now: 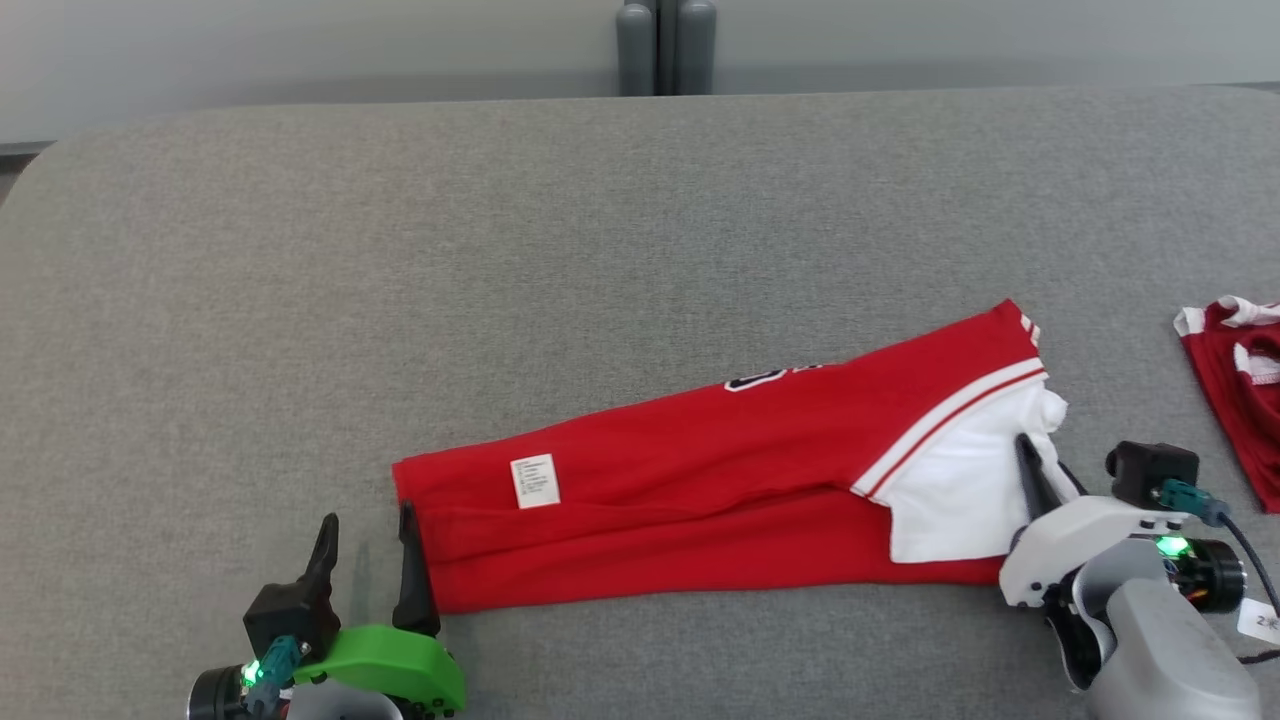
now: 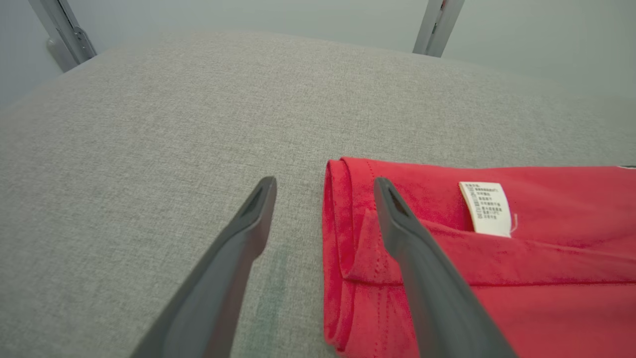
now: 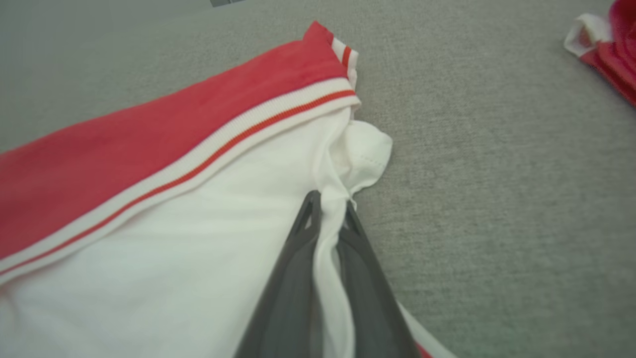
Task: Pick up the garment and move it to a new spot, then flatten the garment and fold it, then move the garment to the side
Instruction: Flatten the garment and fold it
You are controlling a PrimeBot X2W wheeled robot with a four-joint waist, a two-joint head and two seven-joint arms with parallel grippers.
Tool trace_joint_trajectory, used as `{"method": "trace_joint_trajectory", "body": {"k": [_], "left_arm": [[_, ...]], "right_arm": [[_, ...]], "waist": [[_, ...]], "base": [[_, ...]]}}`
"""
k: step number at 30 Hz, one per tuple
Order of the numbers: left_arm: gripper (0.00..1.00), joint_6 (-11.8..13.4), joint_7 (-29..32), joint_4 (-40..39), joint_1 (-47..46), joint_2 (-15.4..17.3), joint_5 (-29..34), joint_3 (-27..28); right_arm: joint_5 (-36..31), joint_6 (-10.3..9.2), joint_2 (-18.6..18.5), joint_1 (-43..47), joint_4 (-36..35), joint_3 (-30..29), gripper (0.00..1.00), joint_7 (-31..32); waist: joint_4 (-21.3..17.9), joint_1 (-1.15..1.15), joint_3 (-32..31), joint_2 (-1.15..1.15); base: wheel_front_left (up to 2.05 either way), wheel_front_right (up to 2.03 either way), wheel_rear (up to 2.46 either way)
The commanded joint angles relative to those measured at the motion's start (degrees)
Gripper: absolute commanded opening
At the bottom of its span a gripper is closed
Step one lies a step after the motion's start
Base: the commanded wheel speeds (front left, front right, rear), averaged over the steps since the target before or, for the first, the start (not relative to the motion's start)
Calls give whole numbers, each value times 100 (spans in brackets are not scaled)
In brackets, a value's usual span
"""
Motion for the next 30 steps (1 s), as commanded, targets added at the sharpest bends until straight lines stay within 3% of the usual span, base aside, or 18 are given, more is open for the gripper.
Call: {"method": "trace_joint_trajectory", "body": {"k": [1,8,12,15,23,30], "left_arm": [[100,-30,3,-15,-67,24,37,-7],[100,-87,3,23,-162,26,51,-106],[100,-82,3,52,-252,26,0,-205],[100,-82,3,89,-303,27,-20,-290],[100,-57,3,122,-380,28,96,-504],[100,-57,3,122,-277,25,72,-665]], "right_arm": [[-14,-29,-192,240,-30,-160,0,42],[-149,-22,-141,371,-781,-574,0,27],[-14,-22,-18,419,-1298,-393,0,24],[212,-21,115,485,-1807,68,0,23],[1093,-19,243,711,-2916,1764,0,23],[1688,-19,256,563,-3067,2964,0,23]], "waist": [[-266,0,-55,0],[-862,0,-102,0],[-1027,0,-95,0],[-1011,0,-85,0],[-359,0,-59,0],[502,0,-86,0]], "base": [[0,0,0],[0,0,0],[0,0,0],[0,0,0],[0,0,0],[0,0,0]]}}
